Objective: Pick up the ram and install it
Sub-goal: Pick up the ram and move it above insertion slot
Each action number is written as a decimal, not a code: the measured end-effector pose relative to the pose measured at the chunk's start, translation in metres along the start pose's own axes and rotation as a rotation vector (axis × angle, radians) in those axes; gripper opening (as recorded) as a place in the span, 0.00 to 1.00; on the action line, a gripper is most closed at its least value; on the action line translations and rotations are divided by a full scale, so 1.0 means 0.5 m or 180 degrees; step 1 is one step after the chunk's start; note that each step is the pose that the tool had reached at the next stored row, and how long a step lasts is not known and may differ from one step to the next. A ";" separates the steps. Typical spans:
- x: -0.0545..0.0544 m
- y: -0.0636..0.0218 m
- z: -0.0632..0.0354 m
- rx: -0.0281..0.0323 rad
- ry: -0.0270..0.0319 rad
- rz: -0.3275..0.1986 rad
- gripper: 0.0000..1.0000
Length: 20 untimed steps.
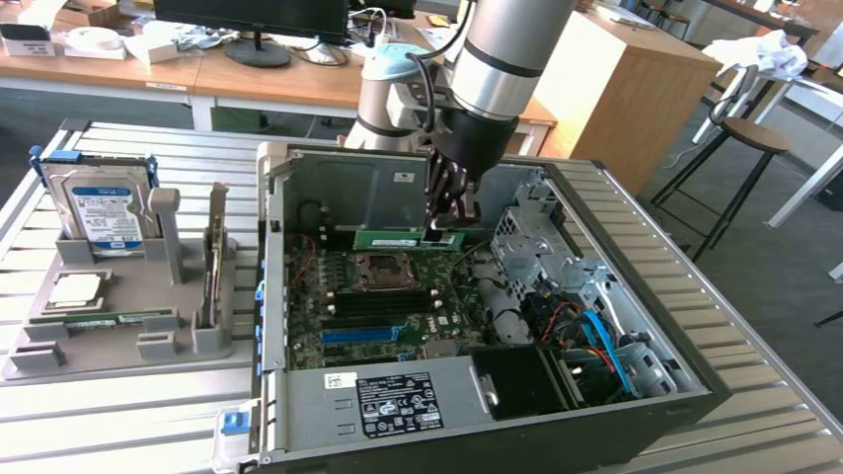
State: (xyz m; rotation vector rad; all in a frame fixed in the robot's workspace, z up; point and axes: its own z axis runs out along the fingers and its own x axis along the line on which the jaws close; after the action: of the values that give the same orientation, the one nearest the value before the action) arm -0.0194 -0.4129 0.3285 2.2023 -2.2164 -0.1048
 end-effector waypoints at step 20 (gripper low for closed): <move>0.003 0.000 0.003 0.0014 -0.0001 -0.0002 0.11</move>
State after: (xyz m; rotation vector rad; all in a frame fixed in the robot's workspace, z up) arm -0.0197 -0.4145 0.3272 2.2052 -2.2186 -0.1004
